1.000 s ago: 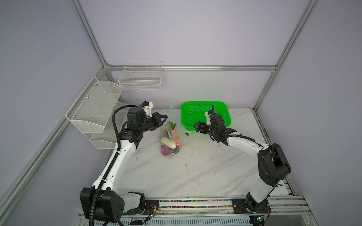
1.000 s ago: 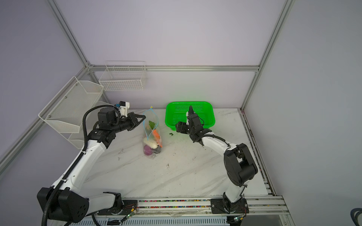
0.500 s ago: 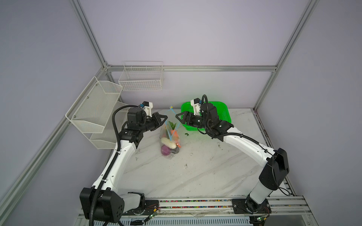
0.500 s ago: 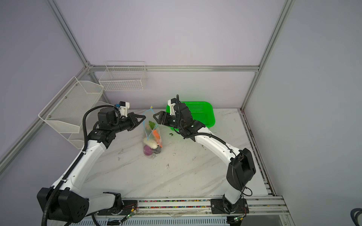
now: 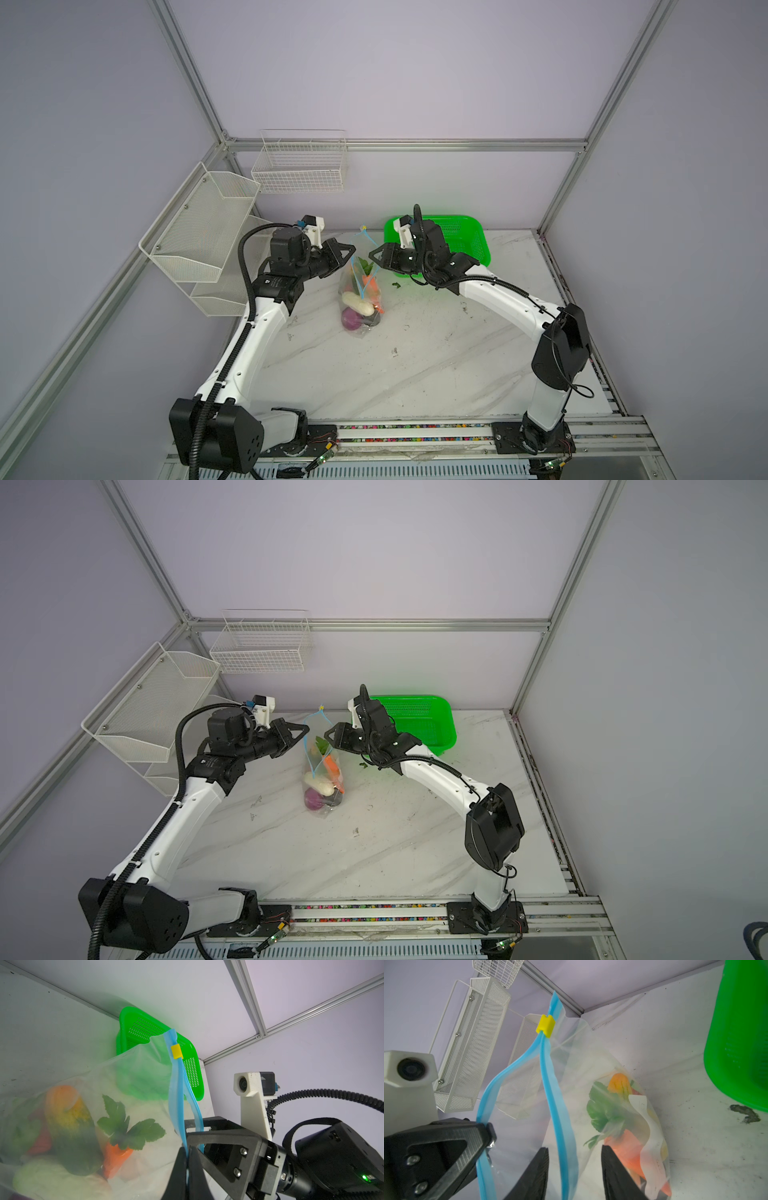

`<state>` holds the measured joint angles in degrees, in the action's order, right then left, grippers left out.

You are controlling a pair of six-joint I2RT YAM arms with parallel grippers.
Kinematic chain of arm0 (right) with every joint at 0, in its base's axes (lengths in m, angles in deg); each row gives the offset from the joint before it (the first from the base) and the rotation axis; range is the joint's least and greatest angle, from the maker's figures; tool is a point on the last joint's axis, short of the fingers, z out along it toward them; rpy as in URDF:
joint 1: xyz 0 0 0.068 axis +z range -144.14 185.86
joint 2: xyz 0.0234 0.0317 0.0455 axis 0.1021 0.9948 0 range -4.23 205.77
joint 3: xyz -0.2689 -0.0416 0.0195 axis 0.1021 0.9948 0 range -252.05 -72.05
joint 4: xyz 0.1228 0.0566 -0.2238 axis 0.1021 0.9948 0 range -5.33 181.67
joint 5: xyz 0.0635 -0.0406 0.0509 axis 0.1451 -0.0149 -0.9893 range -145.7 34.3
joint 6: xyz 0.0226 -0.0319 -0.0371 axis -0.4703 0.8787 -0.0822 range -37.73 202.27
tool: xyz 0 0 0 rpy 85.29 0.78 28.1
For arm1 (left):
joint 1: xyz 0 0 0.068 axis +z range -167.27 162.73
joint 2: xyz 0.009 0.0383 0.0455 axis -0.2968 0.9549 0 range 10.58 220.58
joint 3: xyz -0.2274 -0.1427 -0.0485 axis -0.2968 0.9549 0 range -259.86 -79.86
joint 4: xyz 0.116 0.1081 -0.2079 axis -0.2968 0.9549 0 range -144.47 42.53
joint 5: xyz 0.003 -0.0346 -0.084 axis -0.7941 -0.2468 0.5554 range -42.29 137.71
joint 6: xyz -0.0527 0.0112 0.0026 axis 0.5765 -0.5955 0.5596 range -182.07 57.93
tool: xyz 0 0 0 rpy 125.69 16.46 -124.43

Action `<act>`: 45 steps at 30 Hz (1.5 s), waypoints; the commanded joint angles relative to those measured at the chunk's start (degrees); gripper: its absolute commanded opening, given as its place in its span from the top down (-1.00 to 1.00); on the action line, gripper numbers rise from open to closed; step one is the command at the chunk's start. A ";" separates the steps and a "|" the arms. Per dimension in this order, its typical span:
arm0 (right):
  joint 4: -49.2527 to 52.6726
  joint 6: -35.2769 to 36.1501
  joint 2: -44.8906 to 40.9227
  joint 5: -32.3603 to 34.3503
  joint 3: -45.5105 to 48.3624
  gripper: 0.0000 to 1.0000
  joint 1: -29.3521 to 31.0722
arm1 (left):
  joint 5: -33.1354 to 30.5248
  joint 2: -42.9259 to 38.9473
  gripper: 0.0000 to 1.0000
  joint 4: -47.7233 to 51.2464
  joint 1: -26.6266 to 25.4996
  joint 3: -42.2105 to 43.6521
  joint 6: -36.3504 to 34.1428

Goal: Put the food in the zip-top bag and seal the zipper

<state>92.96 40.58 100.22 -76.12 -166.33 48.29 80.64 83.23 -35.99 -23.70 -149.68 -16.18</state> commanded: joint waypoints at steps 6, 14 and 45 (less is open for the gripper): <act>-3.66 -2.16 -0.72 -1.27 0.74 0.77 0.28 | 0.65 -0.74 1.00 -2.84 -0.15 1.44 -0.19; -1.96 0.25 1.20 -2.95 -5.75 1.00 1.89 | -0.13 -2.02 1.00 -2.51 -0.67 1.00 1.06; 29.90 28.68 5.93 -10.41 -28.94 1.00 0.81 | -18.17 -11.92 1.00 1.22 -16.85 8.16 7.90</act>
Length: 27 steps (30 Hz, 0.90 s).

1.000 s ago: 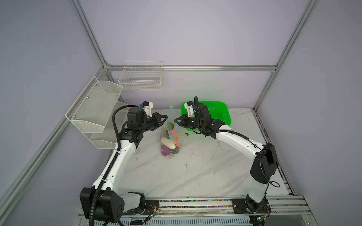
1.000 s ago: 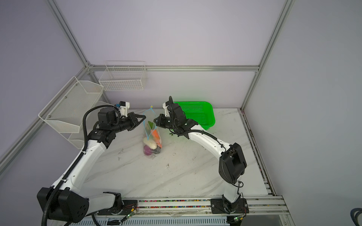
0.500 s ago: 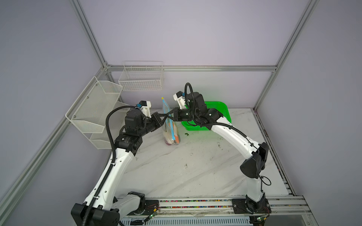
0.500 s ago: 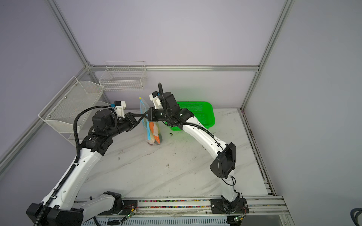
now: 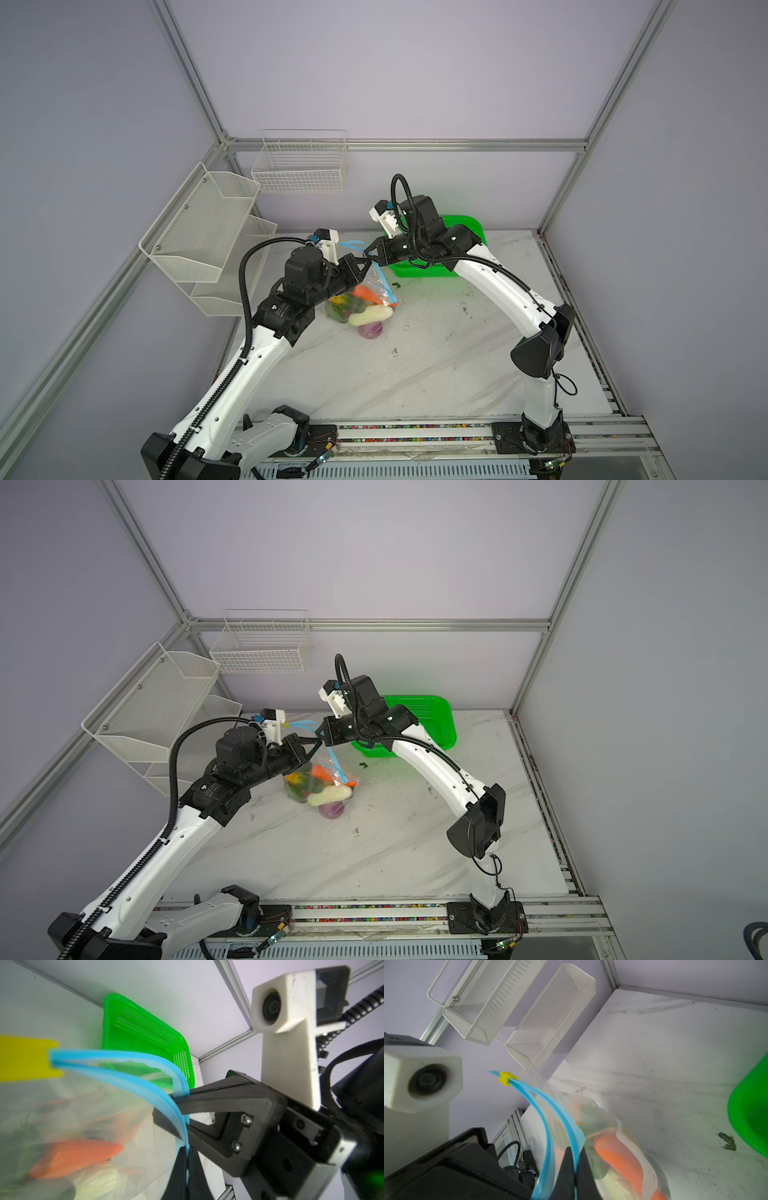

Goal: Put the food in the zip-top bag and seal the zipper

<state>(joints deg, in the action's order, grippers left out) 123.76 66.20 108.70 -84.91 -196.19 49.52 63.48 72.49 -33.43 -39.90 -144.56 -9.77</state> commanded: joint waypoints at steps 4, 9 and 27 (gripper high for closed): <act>-2.21 3.87 -1.70 -2.92 3.23 0.99 -0.87 | -0.71 -1.12 1.00 -3.35 -1.01 6.52 2.73; -2.89 3.95 -0.53 -3.48 2.90 0.87 -1.37 | -2.06 -1.53 1.00 -4.51 -0.98 7.77 1.96; -53.18 19.70 -41.88 4.09 58.12 -0.53 -1.82 | -2.26 -0.82 1.00 -5.65 -0.99 7.14 1.76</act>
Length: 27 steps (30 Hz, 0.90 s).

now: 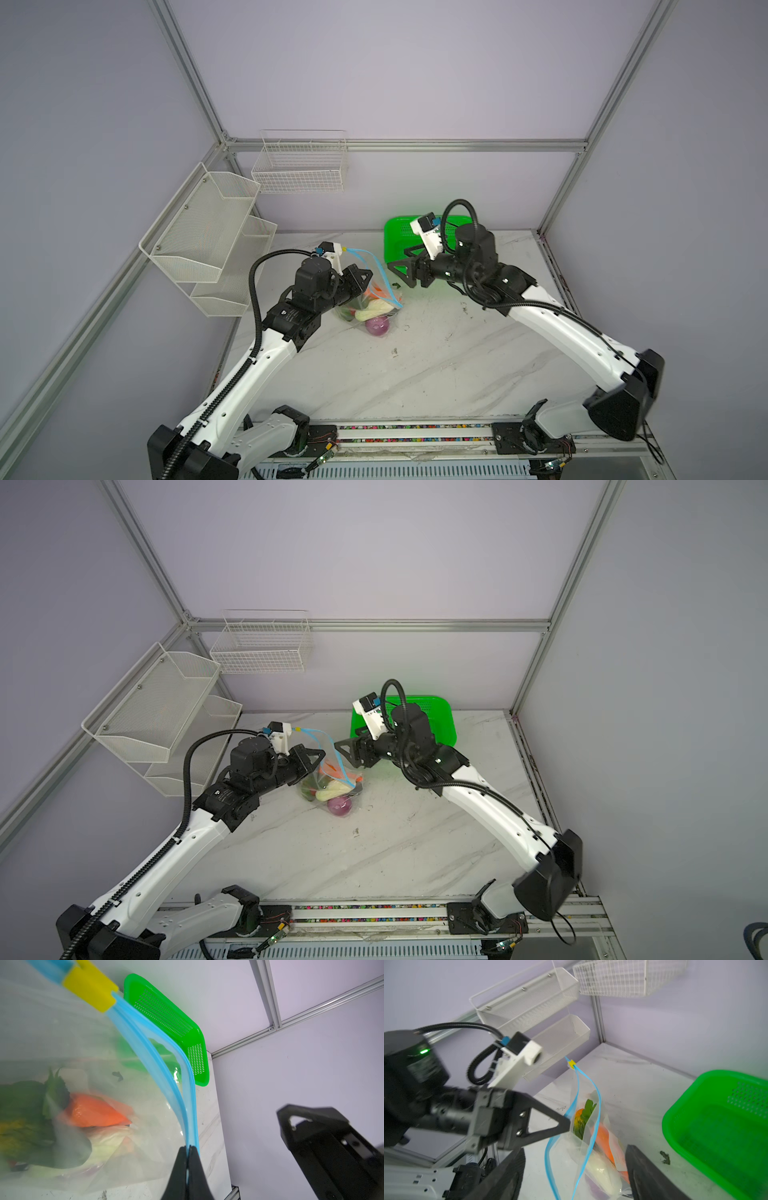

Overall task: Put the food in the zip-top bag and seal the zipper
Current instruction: 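Release the zipper and pull the right gripper back from the bag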

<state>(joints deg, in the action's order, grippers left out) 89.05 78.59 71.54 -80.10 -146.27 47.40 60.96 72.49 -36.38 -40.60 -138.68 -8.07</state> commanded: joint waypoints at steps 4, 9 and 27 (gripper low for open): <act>-23.75 11.76 -9.59 -1.02 18.60 -0.45 1.17 | 0.18 -1.00 1.00 -3.06 -0.31 1.57 0.06; -34.33 12.01 -12.17 -1.68 31.24 -0.33 3.43 | 0.15 -0.92 1.00 -3.32 -0.24 1.83 -0.03; -68.41 9.72 3.33 -1.00 43.37 0.13 4.43 | 0.26 -0.56 1.00 -3.05 -0.32 1.04 -0.36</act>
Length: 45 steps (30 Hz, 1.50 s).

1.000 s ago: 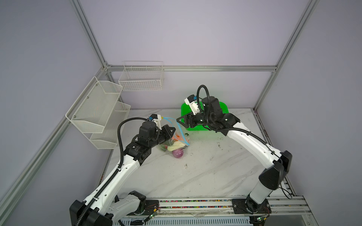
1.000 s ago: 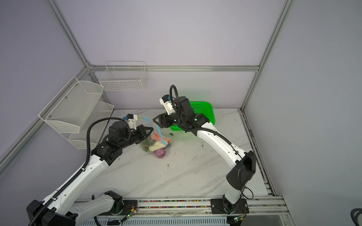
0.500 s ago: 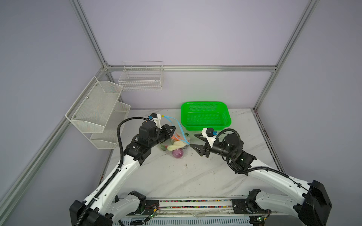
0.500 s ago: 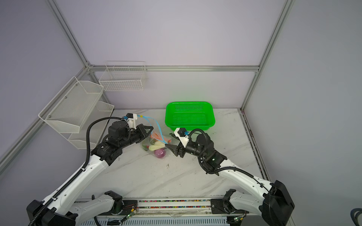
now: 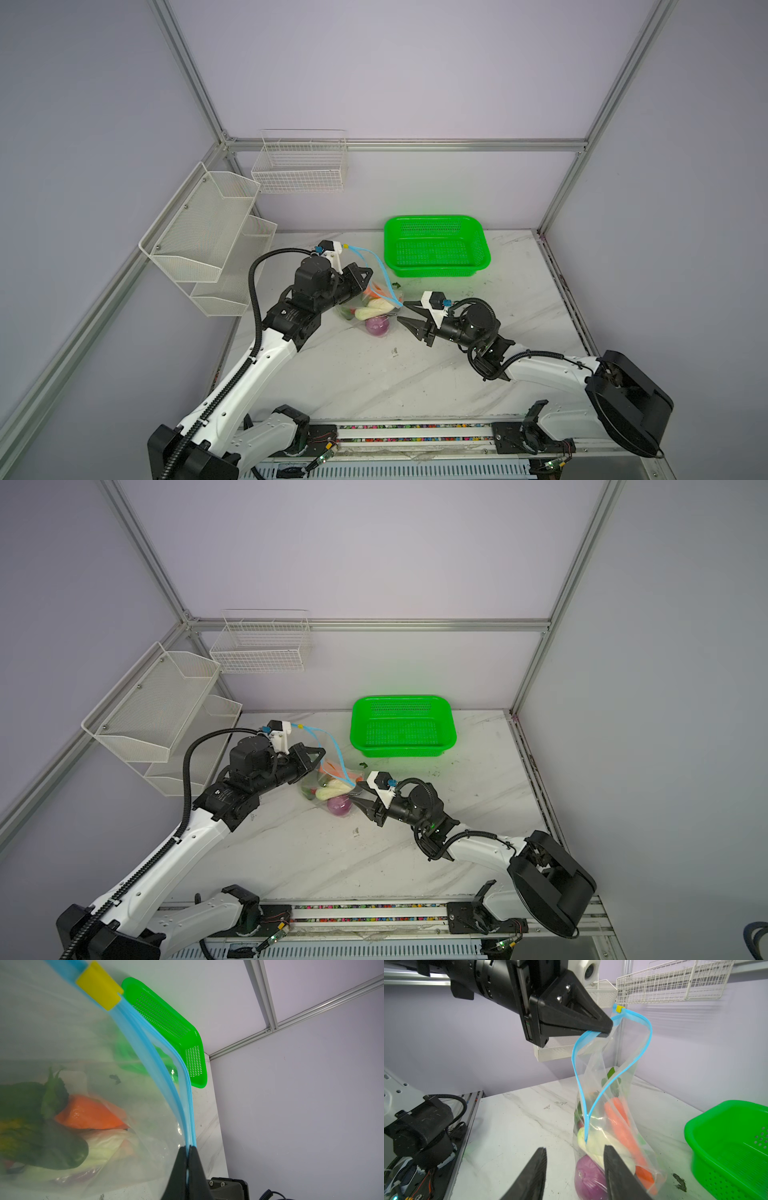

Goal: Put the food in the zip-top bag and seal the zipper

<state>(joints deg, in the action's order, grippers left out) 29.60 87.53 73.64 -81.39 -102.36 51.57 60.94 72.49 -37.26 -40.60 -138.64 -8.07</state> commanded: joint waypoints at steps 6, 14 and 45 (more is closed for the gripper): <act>-11.38 -0.38 5.00 -0.14 -2.12 0.37 0.25 | -0.12 -0.75 1.00 -1.38 -0.26 0.68 -0.99; -12.81 -0.77 5.56 0.00 -2.60 0.52 0.25 | -0.28 -0.76 1.00 -1.23 -0.29 0.69 -1.09; 16.83 12.75 1.10 -13.14 -21.42 1.00 -10.09 | 10.62 -7.99 -0.36 2.88 13.06 -5.21 -18.82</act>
<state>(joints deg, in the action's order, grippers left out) 39.37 93.50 76.85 -89.91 -119.71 43.09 65.23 64.80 -32.64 -29.67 -138.88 -21.49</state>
